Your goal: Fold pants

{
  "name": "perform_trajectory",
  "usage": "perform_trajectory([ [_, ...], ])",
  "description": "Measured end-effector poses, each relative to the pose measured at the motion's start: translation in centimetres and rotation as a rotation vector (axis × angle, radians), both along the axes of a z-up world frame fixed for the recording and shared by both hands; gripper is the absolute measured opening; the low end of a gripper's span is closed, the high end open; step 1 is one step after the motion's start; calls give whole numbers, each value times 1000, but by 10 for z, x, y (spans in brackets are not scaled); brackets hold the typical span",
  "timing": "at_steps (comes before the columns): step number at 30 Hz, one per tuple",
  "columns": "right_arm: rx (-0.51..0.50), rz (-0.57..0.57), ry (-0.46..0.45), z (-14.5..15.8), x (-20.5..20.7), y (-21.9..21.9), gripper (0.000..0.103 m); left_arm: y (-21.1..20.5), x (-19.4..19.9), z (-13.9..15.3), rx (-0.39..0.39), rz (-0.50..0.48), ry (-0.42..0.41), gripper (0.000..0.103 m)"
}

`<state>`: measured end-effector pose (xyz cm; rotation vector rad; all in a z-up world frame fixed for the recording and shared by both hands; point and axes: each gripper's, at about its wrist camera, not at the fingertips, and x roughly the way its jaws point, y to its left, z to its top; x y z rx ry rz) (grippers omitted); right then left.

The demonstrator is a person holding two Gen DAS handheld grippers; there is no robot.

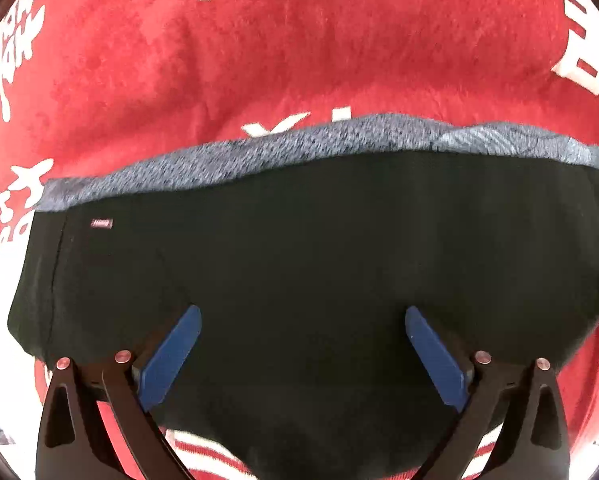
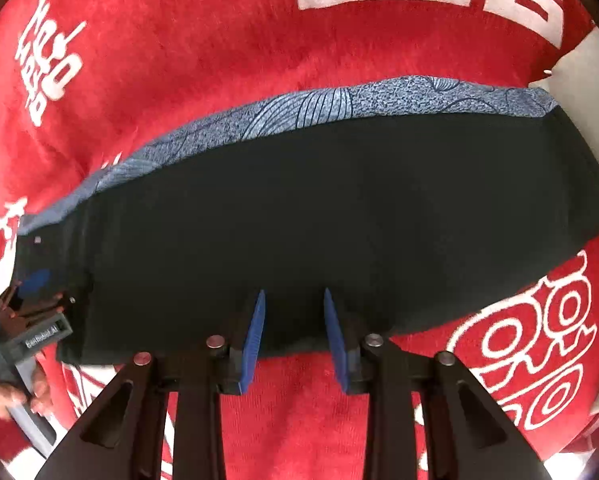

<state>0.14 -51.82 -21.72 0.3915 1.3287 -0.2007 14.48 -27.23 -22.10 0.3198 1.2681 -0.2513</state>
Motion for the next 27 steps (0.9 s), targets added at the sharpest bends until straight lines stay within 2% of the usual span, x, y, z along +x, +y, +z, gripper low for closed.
perform_trajectory([
  [4, -72, 102, 18, 3, 3, 14, 34, -16, -19, 5, 108, -66, -58, 103],
  [7, -47, 124, 28, 5, 0, 11, 34, -17, -25, 9, 143, -47, -54, 103],
  [8, -29, 121, 27, 8, 0, 6, 35, -15, -25, 10, 135, -21, -31, 103],
  [10, -43, 107, 8, 20, -5, -6, 47, -11, -29, 17, 97, 57, 21, 103],
  [11, -68, 99, -9, 26, -8, -12, 62, -12, -34, 19, 91, 78, 27, 103],
  [12, -101, 88, -27, 32, -8, -20, 72, -11, -39, 23, 86, 102, 34, 103],
  [14, -137, 74, -26, 33, -8, -37, 76, -10, -51, 31, 79, 144, 37, 103],
  [17, -106, 67, 51, 14, -3, -61, 76, -5, -65, 41, 53, 216, 36, 103],
  [19, -79, 85, 123, -7, -2, -70, 81, 2, -79, 50, 36, 270, 34, 103],
  [22, -115, 146, 114, -11, 5, -66, 87, 15, -104, 61, 27, 337, 39, 103],
  [27, -104, 121, 116, -5, 6, -65, 90, 57, -144, 75, 34, 418, 43, 103],
])
